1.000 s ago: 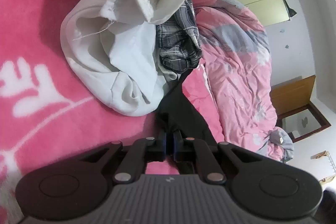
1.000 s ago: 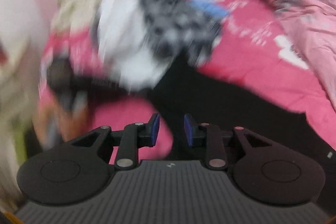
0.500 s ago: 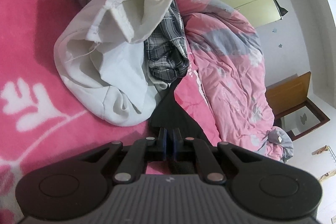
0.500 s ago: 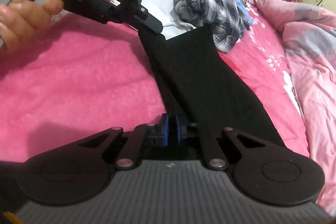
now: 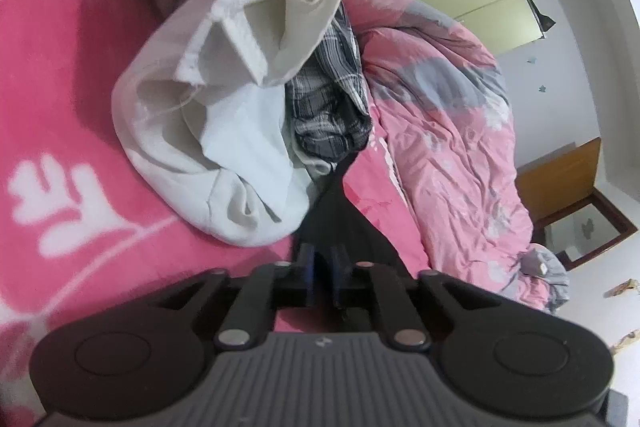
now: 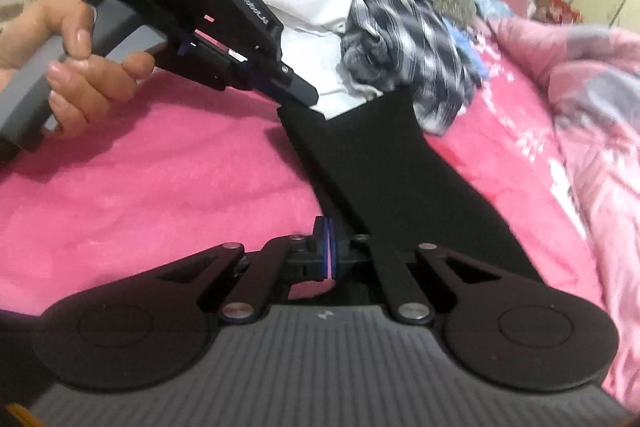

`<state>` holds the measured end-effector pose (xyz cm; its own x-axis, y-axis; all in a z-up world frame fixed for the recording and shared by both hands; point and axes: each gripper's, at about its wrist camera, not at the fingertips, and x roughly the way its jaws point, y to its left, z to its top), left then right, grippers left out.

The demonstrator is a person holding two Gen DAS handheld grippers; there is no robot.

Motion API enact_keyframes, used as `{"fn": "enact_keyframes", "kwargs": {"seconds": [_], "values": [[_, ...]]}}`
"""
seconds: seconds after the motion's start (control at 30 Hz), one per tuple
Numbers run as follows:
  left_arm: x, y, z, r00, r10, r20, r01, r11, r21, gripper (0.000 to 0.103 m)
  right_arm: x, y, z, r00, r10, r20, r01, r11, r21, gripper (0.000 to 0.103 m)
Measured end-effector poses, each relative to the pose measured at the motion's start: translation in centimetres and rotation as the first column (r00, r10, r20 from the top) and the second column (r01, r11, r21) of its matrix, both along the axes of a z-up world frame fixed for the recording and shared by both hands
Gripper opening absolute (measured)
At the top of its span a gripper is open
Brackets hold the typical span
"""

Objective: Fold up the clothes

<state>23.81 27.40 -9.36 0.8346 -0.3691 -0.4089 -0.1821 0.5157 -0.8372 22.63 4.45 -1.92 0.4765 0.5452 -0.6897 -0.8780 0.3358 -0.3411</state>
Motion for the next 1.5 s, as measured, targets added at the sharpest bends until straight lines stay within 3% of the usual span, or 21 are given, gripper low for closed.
{"fn": "enact_keyframes", "kwargs": {"seconds": [0.07,0.17,0.4,0.53,0.7,0.87,1.03,1.13,1.27,1.33,1.5], "values": [[0.1,-0.1,-0.2,1.0,-0.013,-0.002,0.013,1.0,-0.025,0.03,-0.3,0.5,-0.3,0.999,0.032,0.033,-0.031,0.999,-0.022,0.004],[0.3,-0.3,-0.2,1.0,-0.025,0.001,0.025,0.999,-0.026,0.032,-0.1,1.0,-0.9,0.997,0.055,0.06,-0.052,0.997,-0.056,0.009],[0.7,-0.8,-0.4,0.999,-0.032,-0.006,0.032,0.999,-0.01,0.032,0.9,1.7,-2.2,0.995,0.075,0.069,-0.068,0.994,-0.089,0.013],[1.0,-1.0,-0.5,0.999,-0.036,-0.012,0.036,0.999,0.003,0.025,1.5,1.9,-2.5,0.995,0.074,0.068,-0.068,0.994,-0.086,0.011],[1.2,-0.7,-0.8,1.0,-0.023,-0.021,0.023,1.0,-0.017,0.019,2.1,1.6,-1.6,0.997,0.072,-0.008,-0.073,0.997,-0.025,0.001],[1.2,-0.7,-0.9,1.0,-0.018,-0.023,0.018,1.0,-0.014,0.018,3.3,-0.1,0.3,0.974,0.1,-0.203,-0.075,0.989,0.127,0.0],[1.2,-0.6,-0.9,0.999,-0.018,-0.027,0.018,1.0,-0.018,0.017,3.1,0.7,-0.9,0.953,0.147,-0.266,-0.128,0.988,0.089,0.0],[1.2,-0.7,-0.9,0.999,-0.031,-0.026,0.03,0.999,-0.028,0.02,2.5,1.1,-1.0,0.959,0.145,-0.245,-0.129,0.988,0.083,0.001],[1.0,-0.9,-0.6,0.998,-0.065,-0.009,0.065,0.997,-0.038,0.036,3.5,-0.1,0.5,0.958,0.093,-0.273,-0.051,0.986,0.157,0.003],[0.8,-1.2,-0.3,0.997,-0.082,0.002,0.082,0.996,-0.032,0.042,4.4,-0.9,1.4,0.952,0.053,-0.302,0.01,0.979,0.202,0.009],[0.6,-2.3,0.1,0.995,-0.098,-0.007,0.098,0.995,0.032,0.042,8.4,-1.7,3.7,0.906,-0.084,-0.416,0.229,0.922,0.312,0.022]]}}
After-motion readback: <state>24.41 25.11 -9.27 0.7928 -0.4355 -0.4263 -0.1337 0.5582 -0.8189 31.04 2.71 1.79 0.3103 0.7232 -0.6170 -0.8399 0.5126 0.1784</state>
